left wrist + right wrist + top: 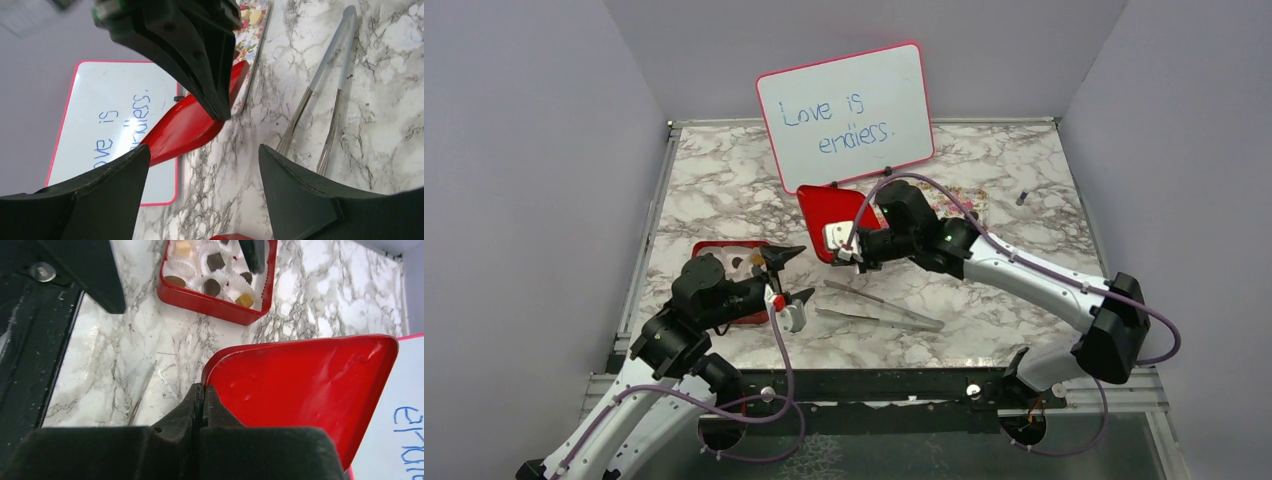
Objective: Pack the chocolate
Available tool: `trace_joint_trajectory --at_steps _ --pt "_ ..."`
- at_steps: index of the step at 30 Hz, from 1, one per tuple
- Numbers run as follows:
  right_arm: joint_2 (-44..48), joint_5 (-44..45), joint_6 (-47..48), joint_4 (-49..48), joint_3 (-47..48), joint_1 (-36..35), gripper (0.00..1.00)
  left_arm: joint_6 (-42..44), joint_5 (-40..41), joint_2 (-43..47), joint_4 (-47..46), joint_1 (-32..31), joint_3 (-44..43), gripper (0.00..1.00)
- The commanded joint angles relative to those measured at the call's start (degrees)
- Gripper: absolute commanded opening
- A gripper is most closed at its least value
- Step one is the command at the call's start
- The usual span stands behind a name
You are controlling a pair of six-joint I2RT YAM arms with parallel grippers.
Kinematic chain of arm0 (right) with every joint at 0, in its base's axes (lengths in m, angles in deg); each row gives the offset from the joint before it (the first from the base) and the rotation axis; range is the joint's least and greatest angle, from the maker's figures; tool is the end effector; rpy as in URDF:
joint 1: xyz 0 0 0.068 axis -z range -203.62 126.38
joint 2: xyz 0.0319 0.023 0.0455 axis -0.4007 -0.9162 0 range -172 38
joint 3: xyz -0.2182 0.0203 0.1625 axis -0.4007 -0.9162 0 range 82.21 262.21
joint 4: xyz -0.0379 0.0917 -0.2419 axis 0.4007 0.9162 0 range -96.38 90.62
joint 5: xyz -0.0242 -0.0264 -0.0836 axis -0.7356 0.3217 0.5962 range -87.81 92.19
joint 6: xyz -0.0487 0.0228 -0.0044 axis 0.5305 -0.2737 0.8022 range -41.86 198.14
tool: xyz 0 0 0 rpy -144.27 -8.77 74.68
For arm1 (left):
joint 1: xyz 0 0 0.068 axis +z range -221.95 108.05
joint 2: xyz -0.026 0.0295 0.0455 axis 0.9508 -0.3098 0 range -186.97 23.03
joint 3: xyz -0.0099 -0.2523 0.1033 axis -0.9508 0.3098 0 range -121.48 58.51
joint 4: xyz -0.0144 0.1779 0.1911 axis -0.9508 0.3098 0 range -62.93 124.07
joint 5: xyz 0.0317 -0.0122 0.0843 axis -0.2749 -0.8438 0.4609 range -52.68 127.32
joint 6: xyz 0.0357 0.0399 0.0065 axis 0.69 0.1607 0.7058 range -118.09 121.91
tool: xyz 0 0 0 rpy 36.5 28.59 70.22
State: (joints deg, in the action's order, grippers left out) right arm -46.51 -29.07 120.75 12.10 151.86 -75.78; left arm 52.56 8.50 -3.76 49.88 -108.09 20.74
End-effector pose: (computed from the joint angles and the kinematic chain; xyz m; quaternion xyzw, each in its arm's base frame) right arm 0.1904 0.2752 0.3140 -0.7104 0.4799 0.2744 0.4356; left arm 0.0839 -0.0825 0.3165 0.6304 0.4385 -0.1145 0.6302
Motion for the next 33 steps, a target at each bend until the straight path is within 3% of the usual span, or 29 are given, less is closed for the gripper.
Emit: trace_joint_trajectory --at_steps 1,9,13,23,28,33 --pt "6.4 -4.1 -1.1 -0.2 -1.9 -0.1 0.01 7.7 -4.6 -0.5 4.0 -0.3 -1.3 0.8" --pt "7.6 -6.6 -0.9 3.5 0.1 -0.1 0.01 14.1 -6.0 -6.5 0.7 -0.3 -3.4 0.8" --pt "7.6 -8.6 -1.6 4.1 1.0 -0.1 0.01 16.1 -8.4 -9.6 -0.7 -0.7 -4.4 0.74" --pt "8.3 -9.9 -3.3 4.0 0.6 -0.2 0.01 18.8 -10.7 -9.2 -4.5 -2.0 0.3 0.68" --pt "6.7 -9.7 -1.2 5.9 2.6 -0.2 0.01 19.9 -13.3 -10.4 -6.7 -3.7 2.0 0.52" --pt "6.9 -11.1 -1.3 5.5 2.6 -0.2 0.01 19.0 -11.0 -10.3 -7.4 -4.5 2.5 0.36"
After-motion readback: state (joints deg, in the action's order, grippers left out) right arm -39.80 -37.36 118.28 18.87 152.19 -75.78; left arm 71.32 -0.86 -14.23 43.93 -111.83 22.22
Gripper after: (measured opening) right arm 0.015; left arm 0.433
